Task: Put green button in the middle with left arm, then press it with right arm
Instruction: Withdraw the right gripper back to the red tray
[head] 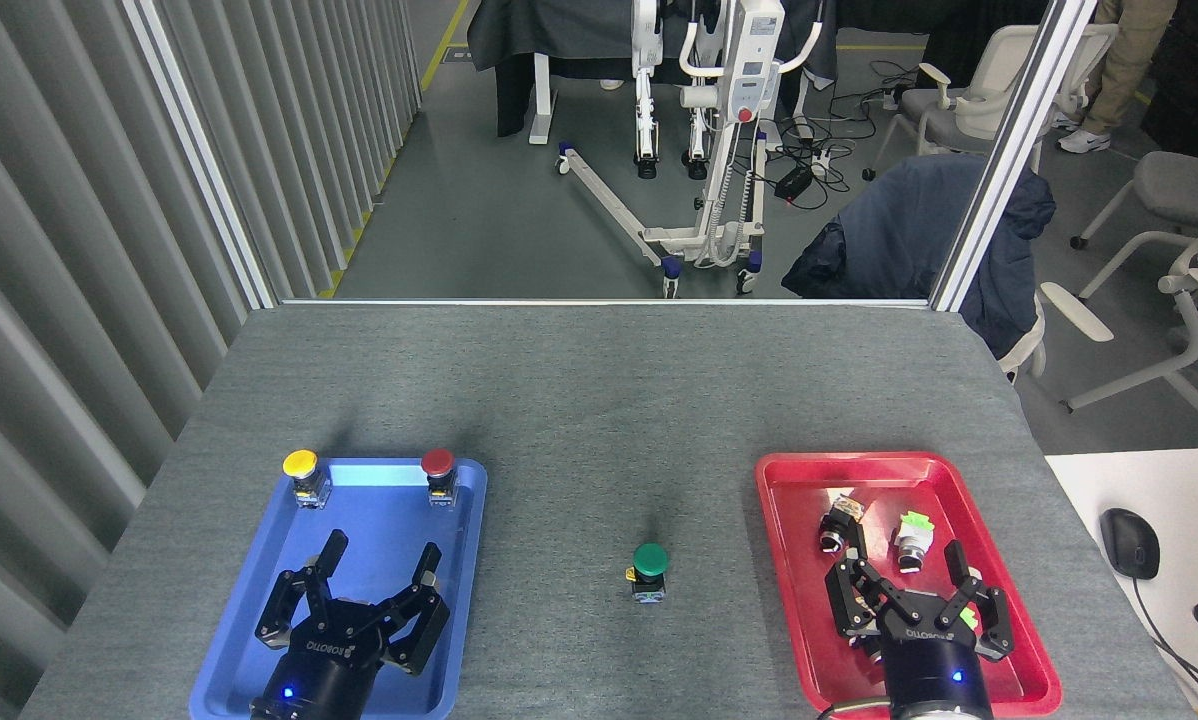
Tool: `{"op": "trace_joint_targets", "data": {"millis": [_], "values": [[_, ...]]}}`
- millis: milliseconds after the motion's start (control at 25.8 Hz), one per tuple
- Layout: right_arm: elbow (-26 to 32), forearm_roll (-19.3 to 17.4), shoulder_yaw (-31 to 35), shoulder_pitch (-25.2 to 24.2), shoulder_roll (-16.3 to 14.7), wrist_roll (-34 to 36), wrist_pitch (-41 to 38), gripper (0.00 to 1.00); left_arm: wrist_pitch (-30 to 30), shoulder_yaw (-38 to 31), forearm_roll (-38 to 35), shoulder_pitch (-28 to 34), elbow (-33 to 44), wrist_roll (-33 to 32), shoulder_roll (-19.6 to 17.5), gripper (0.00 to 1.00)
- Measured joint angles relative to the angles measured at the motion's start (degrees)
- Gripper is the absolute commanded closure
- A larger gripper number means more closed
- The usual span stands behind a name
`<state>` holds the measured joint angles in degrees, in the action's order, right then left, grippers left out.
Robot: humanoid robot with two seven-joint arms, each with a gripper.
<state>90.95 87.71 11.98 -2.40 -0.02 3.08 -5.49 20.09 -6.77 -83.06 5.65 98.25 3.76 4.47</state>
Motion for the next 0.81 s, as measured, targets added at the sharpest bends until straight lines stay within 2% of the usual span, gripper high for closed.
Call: {"op": "trace_joint_targets", "data": {"millis": [464, 812], "values": [[-0.03, -0.08, -0.62, -0.47, -0.62, -2.91, -0.45, 0.01, -0.03, -0.07, -0.11, 0.0, -0.19, 0.03, -0.55, 0.02], [3.21, 0.15, -1.36, -2.47, -0.64, -3.66, -0.49, 0.01, -0.07, -0.01, -0.59, 0.04, -0.44, -0.1, -0.73, 0.02]]}}
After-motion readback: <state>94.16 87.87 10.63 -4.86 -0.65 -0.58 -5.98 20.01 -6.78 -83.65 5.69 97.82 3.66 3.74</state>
